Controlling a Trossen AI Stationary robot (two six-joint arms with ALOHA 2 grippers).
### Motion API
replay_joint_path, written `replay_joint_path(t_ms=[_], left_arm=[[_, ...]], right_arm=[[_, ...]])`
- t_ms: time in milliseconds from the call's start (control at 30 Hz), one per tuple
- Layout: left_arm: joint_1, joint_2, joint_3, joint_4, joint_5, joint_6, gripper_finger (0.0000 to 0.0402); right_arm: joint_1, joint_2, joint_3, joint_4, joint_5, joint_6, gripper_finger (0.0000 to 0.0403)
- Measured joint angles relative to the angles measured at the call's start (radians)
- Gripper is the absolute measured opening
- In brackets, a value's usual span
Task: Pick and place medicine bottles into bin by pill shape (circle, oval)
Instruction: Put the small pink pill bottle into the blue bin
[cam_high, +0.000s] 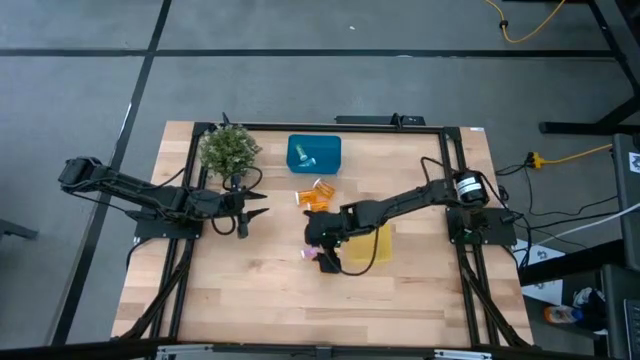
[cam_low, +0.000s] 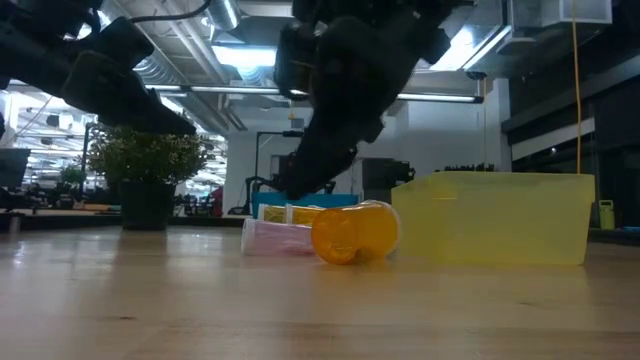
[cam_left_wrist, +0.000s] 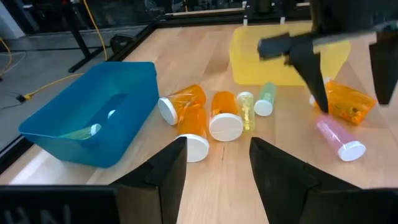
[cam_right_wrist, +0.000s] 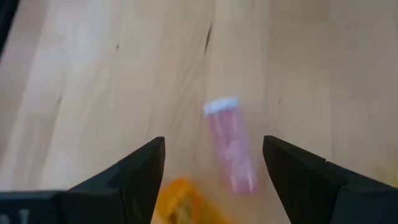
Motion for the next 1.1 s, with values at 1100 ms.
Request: replay_joint_path(t_ms=[1100], left_arm=[[-0.001,0.000,0.000,-0.008,0.002,0.011,0.0169]], right_arm=[[0.011,0.160,0.099,-0.035,0.121,-0.092,0.0269]])
